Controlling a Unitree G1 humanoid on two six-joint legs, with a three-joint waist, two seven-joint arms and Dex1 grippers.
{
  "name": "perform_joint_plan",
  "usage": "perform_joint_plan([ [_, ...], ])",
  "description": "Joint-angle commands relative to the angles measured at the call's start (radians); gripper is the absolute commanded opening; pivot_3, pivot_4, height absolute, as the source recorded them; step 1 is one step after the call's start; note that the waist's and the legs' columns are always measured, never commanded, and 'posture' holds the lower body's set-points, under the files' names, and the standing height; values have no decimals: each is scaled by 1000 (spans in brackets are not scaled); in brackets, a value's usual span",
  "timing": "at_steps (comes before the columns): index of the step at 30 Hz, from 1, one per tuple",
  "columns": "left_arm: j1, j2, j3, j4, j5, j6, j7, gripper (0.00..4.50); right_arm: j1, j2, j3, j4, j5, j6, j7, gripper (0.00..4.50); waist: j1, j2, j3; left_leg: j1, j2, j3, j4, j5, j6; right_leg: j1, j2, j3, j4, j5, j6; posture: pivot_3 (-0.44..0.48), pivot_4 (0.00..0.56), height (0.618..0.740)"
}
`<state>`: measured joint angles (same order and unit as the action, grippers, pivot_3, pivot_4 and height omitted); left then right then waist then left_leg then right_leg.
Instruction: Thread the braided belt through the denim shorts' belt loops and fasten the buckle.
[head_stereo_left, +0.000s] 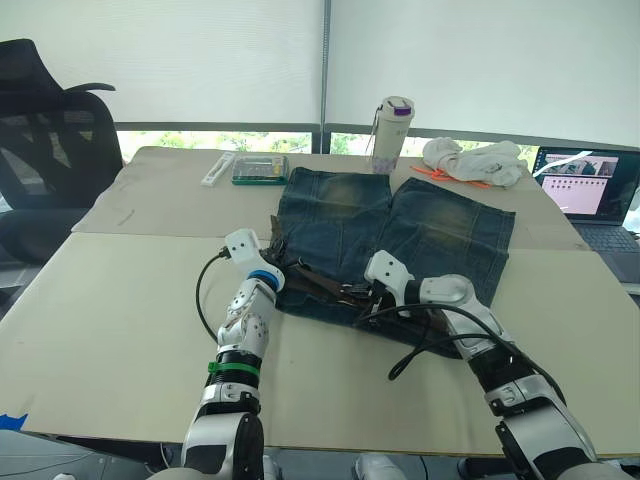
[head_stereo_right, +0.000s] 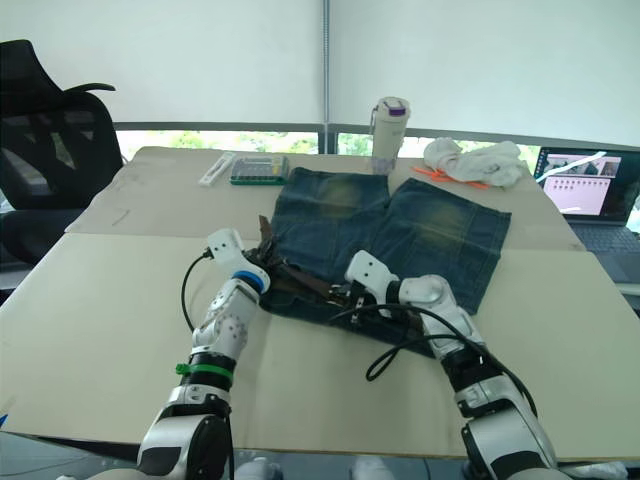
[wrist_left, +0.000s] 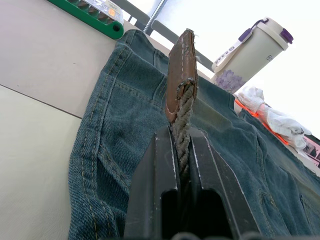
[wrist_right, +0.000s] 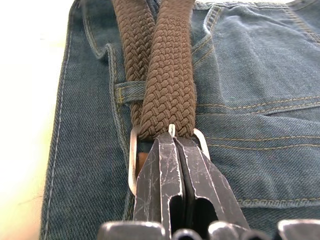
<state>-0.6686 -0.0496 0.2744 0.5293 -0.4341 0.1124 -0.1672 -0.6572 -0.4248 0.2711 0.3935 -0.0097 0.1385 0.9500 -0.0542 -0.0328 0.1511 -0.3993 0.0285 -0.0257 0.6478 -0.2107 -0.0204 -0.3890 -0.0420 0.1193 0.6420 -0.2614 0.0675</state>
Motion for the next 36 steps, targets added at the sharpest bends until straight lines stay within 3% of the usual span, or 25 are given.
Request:
perform_joint_plan([
  [1, -11, 4, 10, -37, -8, -18, 3, 0, 37, -10, 63, 77, -60, 18, 17, 65, 0, 0, 0, 0, 0, 0, 0, 0, 0, 0, 0, 0, 0, 0, 0, 0, 150, 737],
  [8, -24, 0, -35, -67, 7, -26, -50, 0, 18, 2, 76, 111, -84, 38, 3, 65, -4, -1, -1, 1, 0, 0, 0, 0, 0, 1, 0, 0, 0, 0, 0, 0, 150, 737],
  [25, -126, -85, -94, -162, -164, 84, -280, 0, 49, 26, 111, 95, -91, 77, -13, 65, -16, -5, -3, 3, 1, 0, 0, 0, 0, 3, 1, 0, 0, 0, 0, 0, 150, 737],
  [36, -122, -118, -185, -333, -315, 265, -424, 0, 95, 46, 128, 85, -136, 105, -65, 65, -21, -5, -3, 4, 2, 0, -1, 0, 0, 3, 3, 2, 0, -2, 2, 0, 150, 737],
])
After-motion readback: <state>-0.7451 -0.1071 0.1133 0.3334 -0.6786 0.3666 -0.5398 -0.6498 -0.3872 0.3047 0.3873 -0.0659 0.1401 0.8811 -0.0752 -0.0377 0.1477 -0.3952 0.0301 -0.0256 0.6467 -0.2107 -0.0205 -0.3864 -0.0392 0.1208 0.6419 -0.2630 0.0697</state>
